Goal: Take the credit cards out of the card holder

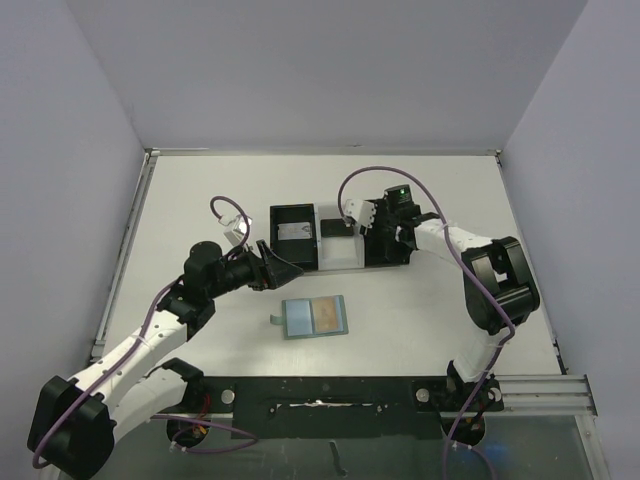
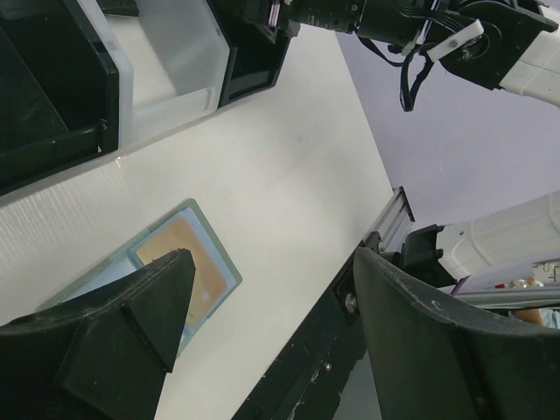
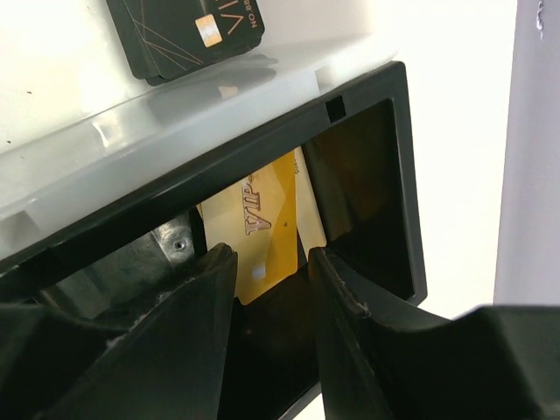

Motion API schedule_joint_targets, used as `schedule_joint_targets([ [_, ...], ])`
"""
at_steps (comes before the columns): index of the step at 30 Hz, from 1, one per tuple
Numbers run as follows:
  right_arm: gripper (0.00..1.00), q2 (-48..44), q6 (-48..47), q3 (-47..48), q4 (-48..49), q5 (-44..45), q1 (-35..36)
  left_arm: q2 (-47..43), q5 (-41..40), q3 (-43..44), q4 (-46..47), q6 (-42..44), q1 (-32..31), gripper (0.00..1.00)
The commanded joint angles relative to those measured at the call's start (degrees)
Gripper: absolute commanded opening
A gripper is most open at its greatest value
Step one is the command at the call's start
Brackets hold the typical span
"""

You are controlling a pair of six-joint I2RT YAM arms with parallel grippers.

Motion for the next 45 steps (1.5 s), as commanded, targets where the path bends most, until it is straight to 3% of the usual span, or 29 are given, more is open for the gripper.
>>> schedule_joint_targets([
  [1,0.40,-1.3,4.6,2.7,2.2,-0.2,-0.8,0.1,0.9,2.8,1.3,1.0,0.5,0.72],
  [3,0.42,-2.7,10.7,3.5,3.8,-0.7,-0.9,0.0,0.8,2.6,1.2,1.0,0.5,0.72],
  [7,0.40,-4.9,34.7,6.1,3.4,-0.9,-1.0,-0.2,0.3,2.5,1.1,1.0,0.5,0.72],
  [12,0.32,-3.4,66.1,9.7,-7.2,-1.8,-0.9,-0.1,-0.2,2.4,1.2,0.9,0.5,0.72],
  [15,0.26,-2.8,73.7,9.2,-10.7,0.0,0.1,0.6,0.0,2.8,1.3,0.9,0.5,0.72],
  [19,0.23,-5.1,78.8,5.2,-9.4,6.3,0.7,1.1,0.2,3.2,1.2,1.1,0.5,0.72],
  [25,0.13,-1.3,80.0,8.1,-13.9,7.6,0.7,0.6,0.1,2.9,1.6,0.7,0.5,0.72],
  [45,0.16,9.2,78.5,15.3,-16.8,17.1,0.8,1.6,0.2,3.2,1.7,1.0,0.5,0.72],
])
